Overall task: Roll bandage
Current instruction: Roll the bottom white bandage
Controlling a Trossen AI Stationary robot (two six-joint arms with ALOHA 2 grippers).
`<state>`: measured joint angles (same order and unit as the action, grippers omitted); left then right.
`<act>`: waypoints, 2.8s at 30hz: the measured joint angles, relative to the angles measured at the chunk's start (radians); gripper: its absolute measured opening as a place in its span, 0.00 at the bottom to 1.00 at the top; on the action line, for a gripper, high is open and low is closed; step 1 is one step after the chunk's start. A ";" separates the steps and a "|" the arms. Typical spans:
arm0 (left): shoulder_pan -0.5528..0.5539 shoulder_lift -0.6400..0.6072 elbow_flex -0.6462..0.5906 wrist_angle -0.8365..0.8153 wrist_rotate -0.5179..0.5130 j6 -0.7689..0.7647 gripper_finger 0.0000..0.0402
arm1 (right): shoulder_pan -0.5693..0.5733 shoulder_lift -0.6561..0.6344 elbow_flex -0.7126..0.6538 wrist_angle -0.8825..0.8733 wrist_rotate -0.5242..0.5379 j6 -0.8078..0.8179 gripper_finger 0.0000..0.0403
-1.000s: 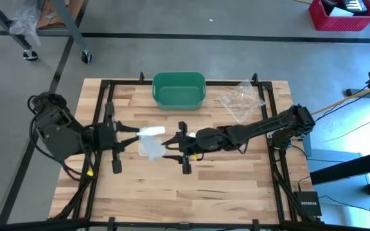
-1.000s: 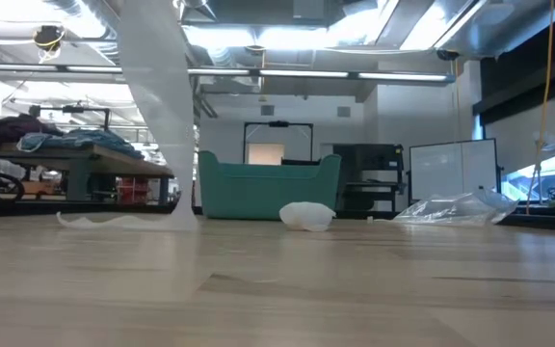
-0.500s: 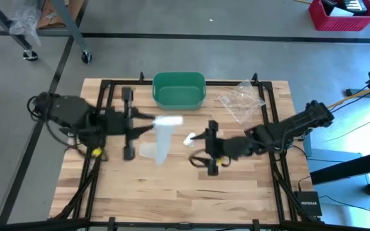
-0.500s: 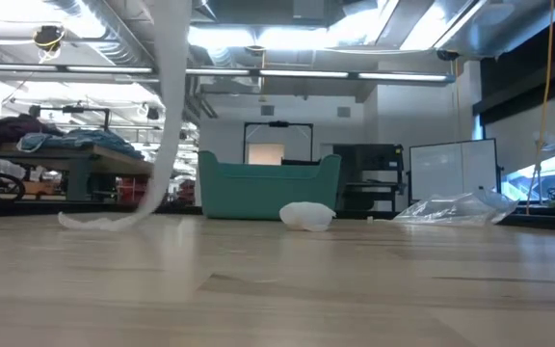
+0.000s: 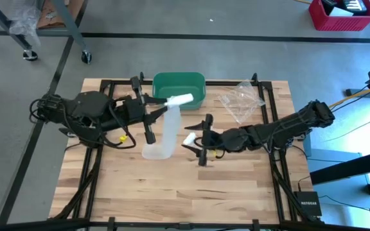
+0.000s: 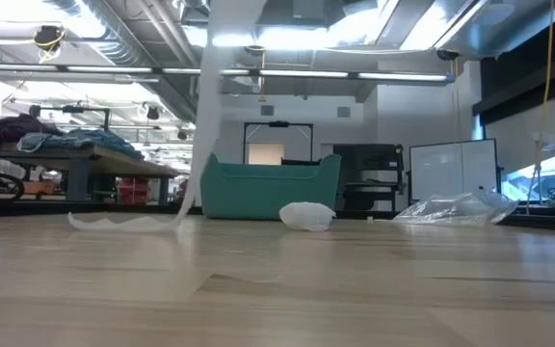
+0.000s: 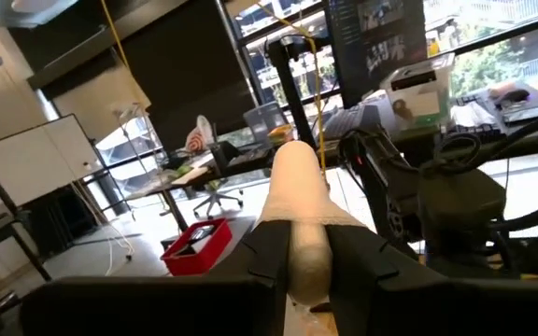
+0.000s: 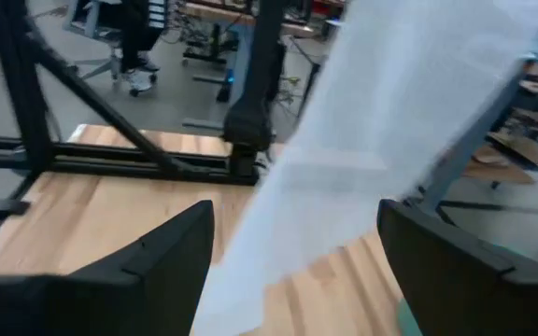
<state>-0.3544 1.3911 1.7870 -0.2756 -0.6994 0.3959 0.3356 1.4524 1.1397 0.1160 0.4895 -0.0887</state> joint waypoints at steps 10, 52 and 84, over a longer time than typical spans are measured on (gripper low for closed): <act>-0.026 0.000 0.000 -0.009 0.098 -0.006 0.11 | -0.112 0.006 -0.061 0.190 -0.148 -0.026 0.75; -0.104 0.022 -0.001 -0.012 0.175 -0.031 0.11 | -0.068 0.119 -0.001 0.364 -0.262 -0.241 0.06; -0.147 0.021 -0.173 0.106 -0.096 0.259 0.07 | 0.386 0.123 0.203 0.114 0.006 -0.278 0.01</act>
<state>-0.5014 1.4117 1.6137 -0.1699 -0.7957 0.6547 0.7220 1.5749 1.3426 0.2300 0.4956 -0.3664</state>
